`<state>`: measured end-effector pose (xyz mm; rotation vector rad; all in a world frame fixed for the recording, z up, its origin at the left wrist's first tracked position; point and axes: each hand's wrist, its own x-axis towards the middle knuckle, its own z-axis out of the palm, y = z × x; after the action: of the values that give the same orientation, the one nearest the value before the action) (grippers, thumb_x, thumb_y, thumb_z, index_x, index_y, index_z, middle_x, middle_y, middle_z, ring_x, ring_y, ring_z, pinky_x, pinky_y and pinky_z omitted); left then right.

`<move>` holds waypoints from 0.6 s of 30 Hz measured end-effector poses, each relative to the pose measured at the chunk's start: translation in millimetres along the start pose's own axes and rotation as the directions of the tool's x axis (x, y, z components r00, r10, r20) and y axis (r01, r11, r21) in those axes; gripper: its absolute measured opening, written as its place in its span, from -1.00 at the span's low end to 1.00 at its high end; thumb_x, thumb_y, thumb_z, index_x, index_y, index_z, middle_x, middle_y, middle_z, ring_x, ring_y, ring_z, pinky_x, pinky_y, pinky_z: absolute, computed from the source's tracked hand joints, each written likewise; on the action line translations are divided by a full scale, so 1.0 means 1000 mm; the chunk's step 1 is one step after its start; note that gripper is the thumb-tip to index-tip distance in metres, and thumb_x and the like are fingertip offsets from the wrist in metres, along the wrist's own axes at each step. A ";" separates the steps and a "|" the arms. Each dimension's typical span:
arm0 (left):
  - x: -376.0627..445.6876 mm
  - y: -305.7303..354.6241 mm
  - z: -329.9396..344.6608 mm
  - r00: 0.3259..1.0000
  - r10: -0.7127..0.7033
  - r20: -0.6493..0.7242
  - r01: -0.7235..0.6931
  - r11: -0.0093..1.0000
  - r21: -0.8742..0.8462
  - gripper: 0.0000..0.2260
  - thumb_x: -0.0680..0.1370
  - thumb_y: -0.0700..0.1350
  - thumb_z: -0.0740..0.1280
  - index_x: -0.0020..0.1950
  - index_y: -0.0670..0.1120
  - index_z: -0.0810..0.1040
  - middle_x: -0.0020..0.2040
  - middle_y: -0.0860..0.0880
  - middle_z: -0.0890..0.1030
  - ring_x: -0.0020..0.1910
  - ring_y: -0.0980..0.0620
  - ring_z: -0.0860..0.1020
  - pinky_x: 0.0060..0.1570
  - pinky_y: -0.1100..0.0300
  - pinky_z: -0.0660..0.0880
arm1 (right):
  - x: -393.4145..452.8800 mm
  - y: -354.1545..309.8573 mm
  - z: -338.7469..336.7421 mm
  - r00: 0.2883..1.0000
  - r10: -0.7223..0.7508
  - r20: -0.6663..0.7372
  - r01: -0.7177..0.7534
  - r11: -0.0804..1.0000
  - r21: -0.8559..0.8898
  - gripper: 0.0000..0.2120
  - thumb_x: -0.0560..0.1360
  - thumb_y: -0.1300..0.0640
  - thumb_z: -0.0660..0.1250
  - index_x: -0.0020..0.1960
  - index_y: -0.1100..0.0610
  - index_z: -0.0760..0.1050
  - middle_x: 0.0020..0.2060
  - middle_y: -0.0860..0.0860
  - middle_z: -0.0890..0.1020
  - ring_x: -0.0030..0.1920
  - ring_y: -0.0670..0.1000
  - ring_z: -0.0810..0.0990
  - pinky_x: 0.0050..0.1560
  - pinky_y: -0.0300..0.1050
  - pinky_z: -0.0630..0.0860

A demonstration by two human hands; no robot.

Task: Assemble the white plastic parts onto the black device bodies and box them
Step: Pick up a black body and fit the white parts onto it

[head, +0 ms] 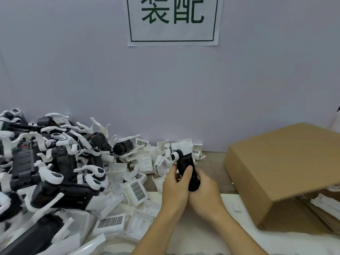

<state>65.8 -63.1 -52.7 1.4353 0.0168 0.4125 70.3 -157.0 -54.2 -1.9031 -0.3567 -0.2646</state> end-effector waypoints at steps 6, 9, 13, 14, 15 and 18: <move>0.000 -0.001 -0.001 1.000 0.010 -0.013 -0.009 1.000 0.029 -0.91 0.63 -0.07 0.35 0.06 0.11 0.60 -0.06 0.01 0.72 -0.02 0.10 0.67 0.05 0.19 0.57 | 0.002 0.000 -0.003 0.998 -0.018 0.058 0.018 1.000 -0.004 -0.72 0.42 0.18 0.45 0.01 -0.16 0.62 -0.13 -0.28 0.72 -0.09 -0.27 0.67 -0.14 -0.41 0.55; 0.002 -0.002 -0.001 1.000 -0.003 -0.013 0.003 0.999 0.051 -0.89 0.63 -0.09 0.33 0.08 0.12 0.60 -0.05 0.00 0.71 -0.01 0.08 0.67 0.02 0.23 0.55 | 0.004 0.002 -0.001 0.997 0.008 0.079 -0.007 1.000 -0.005 -0.74 0.45 0.17 0.44 0.02 -0.17 0.60 -0.13 -0.28 0.71 -0.09 -0.27 0.67 -0.14 -0.38 0.56; 0.002 -0.001 -0.001 1.000 0.004 -0.019 -0.003 0.999 0.040 -0.89 0.63 -0.07 0.33 0.11 0.09 0.60 -0.03 0.04 0.72 -0.01 0.13 0.67 0.07 0.18 0.57 | 0.006 0.003 0.000 0.996 0.019 0.092 -0.025 0.998 0.065 -0.72 0.47 0.21 0.43 0.09 -0.11 0.58 -0.08 -0.23 0.72 -0.05 -0.22 0.68 -0.07 -0.32 0.59; 0.002 0.000 -0.001 1.000 0.009 -0.020 -0.008 0.999 0.039 -0.89 0.63 -0.07 0.34 0.11 0.10 0.60 -0.03 0.05 0.72 -0.01 0.14 0.67 0.08 0.18 0.57 | 0.006 0.002 0.000 0.995 0.016 0.094 -0.023 0.997 0.077 -0.70 0.47 0.22 0.43 0.10 -0.11 0.57 -0.07 -0.23 0.72 -0.04 -0.23 0.68 -0.09 -0.35 0.58; 0.002 0.000 0.000 1.000 0.012 -0.021 -0.011 0.999 0.038 -0.90 0.63 -0.07 0.34 0.11 0.10 0.61 -0.03 0.05 0.72 -0.01 0.14 0.67 0.08 0.17 0.57 | 0.006 0.002 0.001 0.996 0.011 0.088 -0.018 0.997 0.073 -0.70 0.47 0.23 0.43 0.09 -0.12 0.57 -0.08 -0.25 0.72 -0.05 -0.24 0.68 -0.11 -0.39 0.56; 0.002 0.000 -0.001 1.000 0.007 -0.022 -0.006 1.000 0.025 -0.89 0.63 -0.10 0.35 0.09 0.09 0.62 -0.03 0.02 0.72 0.00 0.10 0.68 0.08 0.16 0.57 | 0.006 0.002 -0.001 0.998 -0.012 0.058 0.011 1.000 0.014 -0.73 0.45 0.20 0.45 0.03 -0.13 0.61 -0.14 -0.28 0.71 -0.10 -0.27 0.67 -0.16 -0.44 0.53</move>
<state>67.5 -61.8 -52.3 1.4554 0.0354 0.4353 76.3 -158.1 -53.1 -1.8985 -0.4073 -0.2143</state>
